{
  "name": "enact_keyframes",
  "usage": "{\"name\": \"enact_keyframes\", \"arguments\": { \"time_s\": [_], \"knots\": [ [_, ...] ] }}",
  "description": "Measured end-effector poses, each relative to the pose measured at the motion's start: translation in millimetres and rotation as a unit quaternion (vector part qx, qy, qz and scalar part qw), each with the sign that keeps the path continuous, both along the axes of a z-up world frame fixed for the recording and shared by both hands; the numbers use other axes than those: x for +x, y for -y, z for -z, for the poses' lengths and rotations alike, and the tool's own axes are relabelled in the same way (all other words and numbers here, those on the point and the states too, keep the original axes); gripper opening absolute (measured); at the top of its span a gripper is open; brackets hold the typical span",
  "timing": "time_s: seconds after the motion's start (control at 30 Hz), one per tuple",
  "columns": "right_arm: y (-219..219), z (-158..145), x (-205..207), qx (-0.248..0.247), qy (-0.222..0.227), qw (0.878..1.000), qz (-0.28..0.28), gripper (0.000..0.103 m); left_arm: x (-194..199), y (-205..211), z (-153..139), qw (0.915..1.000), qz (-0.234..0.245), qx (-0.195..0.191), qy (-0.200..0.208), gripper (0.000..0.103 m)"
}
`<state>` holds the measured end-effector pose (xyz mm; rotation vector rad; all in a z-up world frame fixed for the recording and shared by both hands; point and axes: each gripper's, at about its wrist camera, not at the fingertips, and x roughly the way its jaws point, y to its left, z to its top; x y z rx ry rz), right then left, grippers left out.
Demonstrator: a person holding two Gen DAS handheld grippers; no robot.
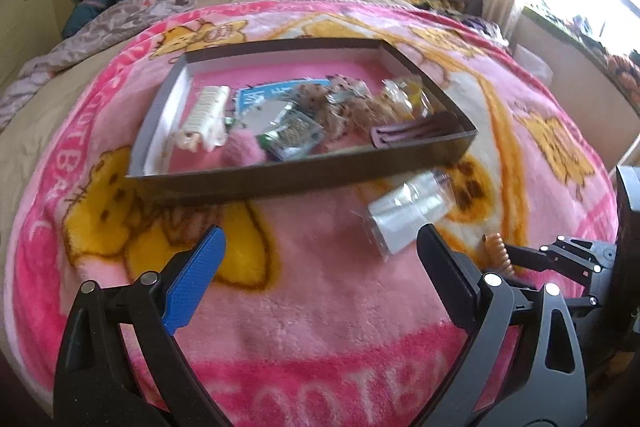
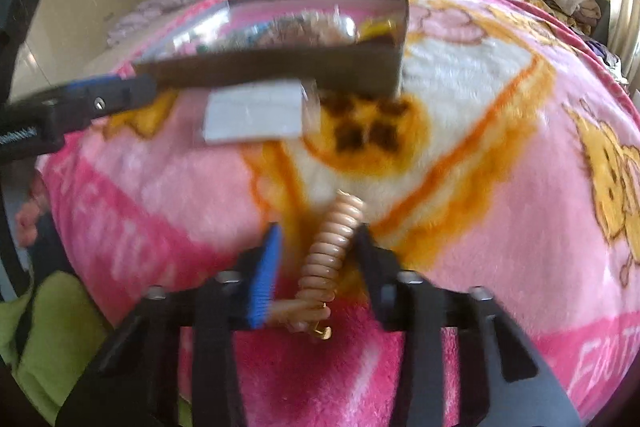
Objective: Organize jewelry
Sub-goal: 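Grasp the peach spiral hair tie with the right tool while the left tool approaches the clear bag, then grasp the clear plastic bag with the left tool while the right tool holds the spiral hair tie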
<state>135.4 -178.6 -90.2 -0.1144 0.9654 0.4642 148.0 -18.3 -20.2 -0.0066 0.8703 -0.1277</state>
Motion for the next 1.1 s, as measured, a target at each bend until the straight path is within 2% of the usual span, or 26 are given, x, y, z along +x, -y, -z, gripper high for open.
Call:
{"name": "enact_keyframes", "arguments": {
  "time_s": [0.2,0.37,0.43,0.57,0.6,0.67,0.7,0.77,0.9,1.0,1.03,1.1],
  "knots": [
    [16,-4,-2,0.023,0.006,1.0,0.0,0.017,15,28,14,0.9979,0.052,0.037,-0.013,0.088],
    [28,-7,1,0.036,0.011,0.999,0.008,0.017,26,58,27,0.9902,0.123,0.065,-0.014,0.088],
    [32,-9,5,0.04,0.012,0.999,0.012,0.017,30,68,32,0.986,0.142,0.086,-0.012,0.088],
    [42,-12,13,0.048,0.014,0.998,0.026,0.017,42,76,44,0.9823,0.158,0.097,-0.025,0.086],
    [43,-14,14,0.05,0.015,0.998,0.027,0.017,45,76,46,0.9824,0.157,0.097,-0.029,0.084],
    [46,-16,16,0.051,0.019,0.998,0.03,0.017,49,74,50,0.9836,0.155,0.081,-0.043,0.064],
    [47,-18,18,0.053,0.021,0.998,0.031,0.017,48,74,50,0.9843,0.153,0.076,-0.044,0.063],
    [48,-21,20,0.054,0.025,0.998,0.033,0.017,45,73,47,0.9845,0.152,0.077,-0.041,0.051],
    [46,-27,24,0.056,0.032,0.997,0.033,0.017,38,68,38,0.987,0.148,0.053,-0.034,0.045],
    [43,-33,26,0.057,0.04,0.997,0.03,0.017,29,65,31,0.988,0.147,0.036,-0.029,0.029],
    [42,-35,27,0.058,0.042,0.997,0.03,0.017,26,62,28,0.9888,0.144,0.028,-0.027,0.018],
    [38,-40,28,0.059,0.047,0.997,0.027,0.017,23,54,22,0.9895,0.141,0.004,-0.03,0.017]
  ]
}}
